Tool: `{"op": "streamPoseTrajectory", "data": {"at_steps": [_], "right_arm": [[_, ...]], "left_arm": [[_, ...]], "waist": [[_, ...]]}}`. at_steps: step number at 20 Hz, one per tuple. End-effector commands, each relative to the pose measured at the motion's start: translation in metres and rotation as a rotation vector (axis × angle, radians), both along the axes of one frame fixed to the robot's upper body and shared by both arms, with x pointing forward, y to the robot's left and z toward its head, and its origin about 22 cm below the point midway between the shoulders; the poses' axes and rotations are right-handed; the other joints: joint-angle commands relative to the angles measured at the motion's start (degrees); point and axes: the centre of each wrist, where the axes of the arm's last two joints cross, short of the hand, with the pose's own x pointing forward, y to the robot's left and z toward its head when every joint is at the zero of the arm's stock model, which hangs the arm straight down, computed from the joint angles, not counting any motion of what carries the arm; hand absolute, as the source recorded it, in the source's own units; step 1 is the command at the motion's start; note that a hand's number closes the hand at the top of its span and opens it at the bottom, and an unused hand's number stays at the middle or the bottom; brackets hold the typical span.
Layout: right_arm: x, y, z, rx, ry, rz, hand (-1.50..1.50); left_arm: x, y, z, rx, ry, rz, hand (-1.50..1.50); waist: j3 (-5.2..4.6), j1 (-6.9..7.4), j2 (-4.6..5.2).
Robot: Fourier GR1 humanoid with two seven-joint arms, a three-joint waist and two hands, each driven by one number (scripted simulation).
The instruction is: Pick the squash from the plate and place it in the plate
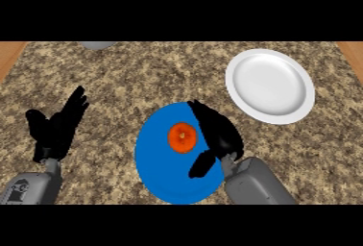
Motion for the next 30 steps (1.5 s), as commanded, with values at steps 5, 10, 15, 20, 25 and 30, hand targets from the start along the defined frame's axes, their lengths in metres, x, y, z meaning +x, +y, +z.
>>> {"op": "streamPoseTrajectory", "data": {"at_steps": [5,10,15,20,25,30], "right_arm": [[0.019,0.010,-0.025,-0.045,0.027,-0.034,-1.50],[0.028,0.015,-0.033,-0.102,0.020,-0.015,-1.50],[0.029,0.018,-0.045,-0.134,0.109,0.071,-1.50],[0.014,0.035,-0.059,-0.115,0.056,0.190,1.50],[0.017,0.048,-0.034,-0.060,0.045,0.152,1.50],[0.051,0.052,-0.032,-0.050,0.010,0.220,1.50]], "left_arm": [[0.003,0.000,0.002,-0.004,-0.015,-0.023,0.00],[0.009,0.008,0.007,0.011,-0.005,0.001,0.00],[-0.004,-0.008,-0.008,0.015,-0.026,0.006,0.00],[0.011,-0.001,-0.008,-0.020,-0.003,-0.008,0.00],[0.006,0.024,-0.003,0.012,0.001,0.004,0.00],[0.004,-0.008,-0.021,-0.013,-0.014,-0.013,0.00]], "waist": [[0.01,0.10,0.04],[0.01,0.13,0.07],[0.01,0.22,0.07],[0.00,0.21,0.14],[0.00,0.29,0.05],[0.00,1.14,0.37]]}}
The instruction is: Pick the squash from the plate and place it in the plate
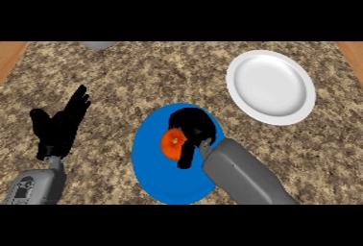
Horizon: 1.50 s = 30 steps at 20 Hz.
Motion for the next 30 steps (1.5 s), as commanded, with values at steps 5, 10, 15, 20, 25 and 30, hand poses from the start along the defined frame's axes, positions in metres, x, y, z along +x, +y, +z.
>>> {"op": "streamPoseTrajectory", "data": {"at_steps": [5,10,15,20,25,30], "right_arm": [[0.011,0.027,0.011,-0.012,-0.136,0.063,1.50],[0.011,0.035,0.037,0.039,-0.459,-0.042,1.50],[0.023,0.026,0.076,0.083,-0.777,-0.225,1.50],[0.018,0.006,0.090,0.074,-0.821,-0.422,1.50],[0.030,-0.050,0.091,0.141,-0.790,-0.551,1.50],[0.033,-0.102,0.093,0.133,-0.767,-0.635,1.50]], "left_arm": [[0.005,-0.021,0.006,-0.009,0.000,-0.021,0.00],[-0.003,-0.007,-0.011,-0.002,0.020,0.004,0.00],[-0.011,0.020,-0.005,-0.010,0.022,0.020,0.00],[-0.006,0.000,-0.003,-0.011,-0.005,0.015,0.00],[0.001,-0.005,0.005,-0.002,0.020,0.013,0.00],[-0.005,0.002,0.015,0.005,0.006,0.023,0.00]], "waist": [[0.20,0.35,0.44],[0.19,-0.89,0.11],[0.17,-1.43,-0.44],[0.20,-1.51,-0.12],[0.22,-1.10,0.21],[0.22,-0.77,0.20]]}}
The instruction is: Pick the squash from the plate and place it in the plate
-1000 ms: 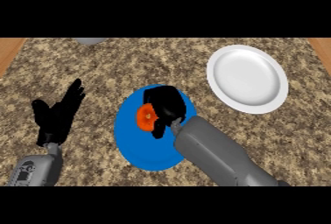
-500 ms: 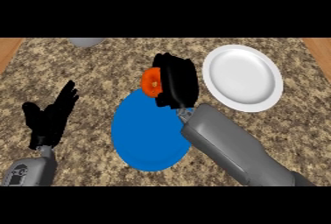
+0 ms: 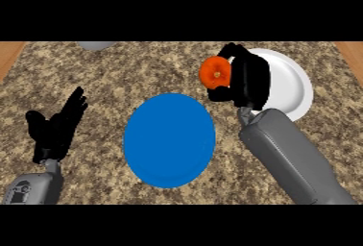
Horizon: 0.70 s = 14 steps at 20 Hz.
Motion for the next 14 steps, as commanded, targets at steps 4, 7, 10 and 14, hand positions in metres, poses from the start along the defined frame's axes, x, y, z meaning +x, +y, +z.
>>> {"op": "streamPoseTrajectory", "data": {"at_steps": [4,7,10,14], "right_arm": [[0.033,-0.096,-0.004,0.037,0.004,-0.106,1.50],[0.038,-0.101,-0.030,0.025,0.031,-0.125,1.50],[0.044,-0.141,-0.043,-0.054,0.117,-0.137,1.50],[0.050,-0.174,-0.050,-0.039,0.257,-0.083,1.50]], "left_arm": [[0.004,-0.015,-0.007,-0.014,-0.007,-0.002,0.00],[-0.003,0.009,0.002,-0.007,-0.015,-0.009,0.00],[0.003,0.001,-0.009,0.013,-0.004,-0.016,0.00],[0.002,-0.012,-0.007,-0.016,-0.016,-0.025,0.00]], "waist": [[0.01,0.52,0.37],[0.01,0.85,0.29],[0.02,1.07,0.50],[0.05,1.35,0.56]]}}
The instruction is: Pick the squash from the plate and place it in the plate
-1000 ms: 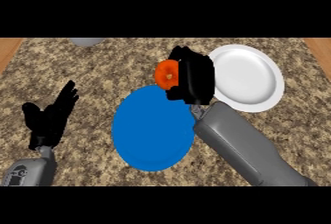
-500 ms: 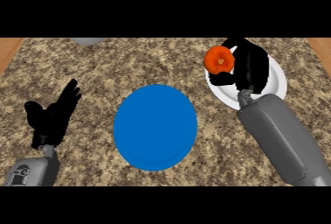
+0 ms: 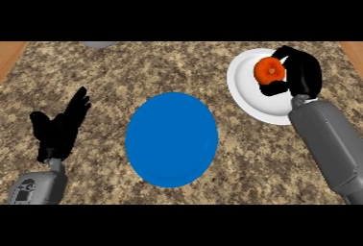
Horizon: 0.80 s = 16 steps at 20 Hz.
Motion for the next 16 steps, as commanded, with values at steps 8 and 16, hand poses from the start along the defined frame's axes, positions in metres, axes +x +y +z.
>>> {"op": "streamPoseTrajectory", "data": {"at_steps": [8,16], "right_arm": [[0.015,-0.056,-0.020,0.171,0.070,0.147,-1.50],[0.013,-0.020,0.004,0.384,-0.281,0.390,-1.50]], "left_arm": [[-0.001,-0.004,0.003,0.019,0.000,-0.013,0.00],[0.006,-0.004,-0.003,0.001,0.020,0.017,0.00]], "waist": [[0.05,0.62,0.06],[0.04,-0.99,-0.39]]}}
